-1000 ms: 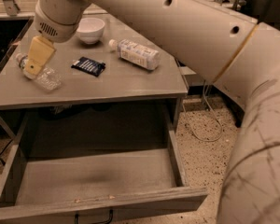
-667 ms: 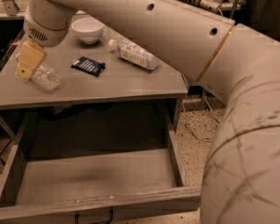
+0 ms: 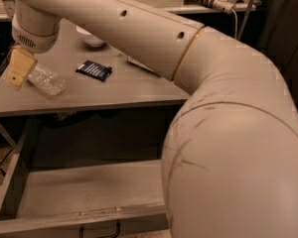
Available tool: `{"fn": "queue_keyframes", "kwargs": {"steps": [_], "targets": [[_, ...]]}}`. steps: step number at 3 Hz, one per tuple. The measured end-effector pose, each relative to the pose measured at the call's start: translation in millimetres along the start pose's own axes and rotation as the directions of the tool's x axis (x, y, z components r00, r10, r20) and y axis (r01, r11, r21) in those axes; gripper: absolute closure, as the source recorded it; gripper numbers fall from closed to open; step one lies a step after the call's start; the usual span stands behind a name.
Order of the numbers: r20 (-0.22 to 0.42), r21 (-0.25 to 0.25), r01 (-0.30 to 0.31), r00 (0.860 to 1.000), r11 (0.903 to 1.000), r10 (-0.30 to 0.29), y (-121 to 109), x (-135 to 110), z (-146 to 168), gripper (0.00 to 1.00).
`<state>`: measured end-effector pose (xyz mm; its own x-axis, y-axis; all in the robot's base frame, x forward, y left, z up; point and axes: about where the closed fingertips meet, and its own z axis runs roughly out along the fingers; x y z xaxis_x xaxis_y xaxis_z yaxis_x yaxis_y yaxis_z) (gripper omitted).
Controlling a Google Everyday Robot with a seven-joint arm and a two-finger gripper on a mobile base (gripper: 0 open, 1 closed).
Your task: Place water bottle into top drawer
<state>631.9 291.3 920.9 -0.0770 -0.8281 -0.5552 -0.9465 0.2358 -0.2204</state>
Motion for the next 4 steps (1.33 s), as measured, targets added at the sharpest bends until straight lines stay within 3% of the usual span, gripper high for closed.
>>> {"fn": "queue_keyframes", "kwargs": {"steps": [4], "targets": [[-0.107,-0.01,-0.052,0.993,0.9986,0.051,-22,11,66,0.0]]}}
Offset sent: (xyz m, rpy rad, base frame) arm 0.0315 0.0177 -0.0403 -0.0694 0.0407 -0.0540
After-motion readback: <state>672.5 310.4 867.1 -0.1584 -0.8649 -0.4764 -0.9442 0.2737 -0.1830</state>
